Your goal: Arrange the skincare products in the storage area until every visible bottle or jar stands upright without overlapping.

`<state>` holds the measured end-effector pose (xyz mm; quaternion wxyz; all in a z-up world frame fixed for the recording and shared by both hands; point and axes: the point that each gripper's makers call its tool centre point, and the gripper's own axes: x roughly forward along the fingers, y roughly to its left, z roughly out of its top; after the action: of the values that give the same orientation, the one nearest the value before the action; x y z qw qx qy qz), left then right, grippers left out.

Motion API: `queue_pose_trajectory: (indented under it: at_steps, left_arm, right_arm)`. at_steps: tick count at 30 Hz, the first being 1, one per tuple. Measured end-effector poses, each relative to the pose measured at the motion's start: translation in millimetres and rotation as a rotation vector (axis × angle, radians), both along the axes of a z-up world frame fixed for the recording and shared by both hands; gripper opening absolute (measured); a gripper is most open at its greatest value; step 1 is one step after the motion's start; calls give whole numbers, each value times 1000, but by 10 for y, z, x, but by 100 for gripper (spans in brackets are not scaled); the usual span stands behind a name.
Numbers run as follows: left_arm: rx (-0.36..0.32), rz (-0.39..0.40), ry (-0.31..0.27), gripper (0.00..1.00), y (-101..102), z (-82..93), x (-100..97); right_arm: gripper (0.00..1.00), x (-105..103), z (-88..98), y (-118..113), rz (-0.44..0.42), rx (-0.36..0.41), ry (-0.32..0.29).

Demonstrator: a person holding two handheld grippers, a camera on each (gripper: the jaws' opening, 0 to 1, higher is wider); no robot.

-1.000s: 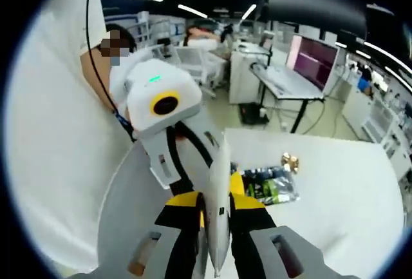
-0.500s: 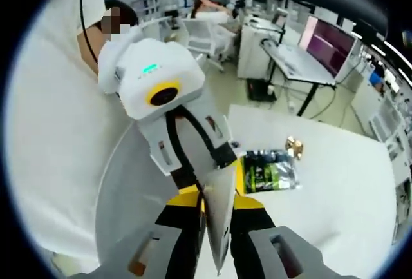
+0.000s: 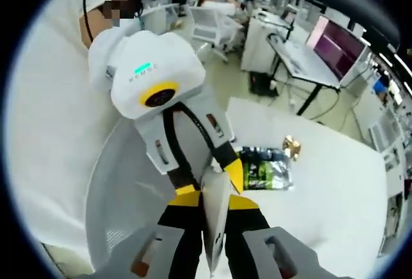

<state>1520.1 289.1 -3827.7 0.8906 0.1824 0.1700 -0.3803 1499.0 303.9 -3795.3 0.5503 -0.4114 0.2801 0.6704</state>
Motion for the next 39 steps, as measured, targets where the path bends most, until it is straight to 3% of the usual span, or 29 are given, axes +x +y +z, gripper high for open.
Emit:
queue_pose_trajectory:
  at_steps: [4,10,16,19,21,30,39]
  left_arm:
    - [-12,16,2,21,19,15,24]
    - [14,29,0,17,76,-6,42]
    - [67,-19,-26,12,31,-45,-42]
    - [131,-54,-39,9,14,-117,-86]
    - [110,-38,-24,11,47,-114,-60]
    - [125,-49,-24,10,45,-147,-92]
    - [129,-24,-23,8,110,-139,-59]
  right_arm:
    - [4,32,13,16,47,-35,-21]
    - [4,238,-28,-116,115,-153,-114]
    - [4,629,-38,-435,92,-253,-159]
    - [5,936,5,-697,60,-334,-187]
    - [5,1099,32,-817,36,-363,-196]
    - [5,1720,53,-1265,-40,-471,-200]
    - [5,2073,-94,-1581,-49,-564,-162]
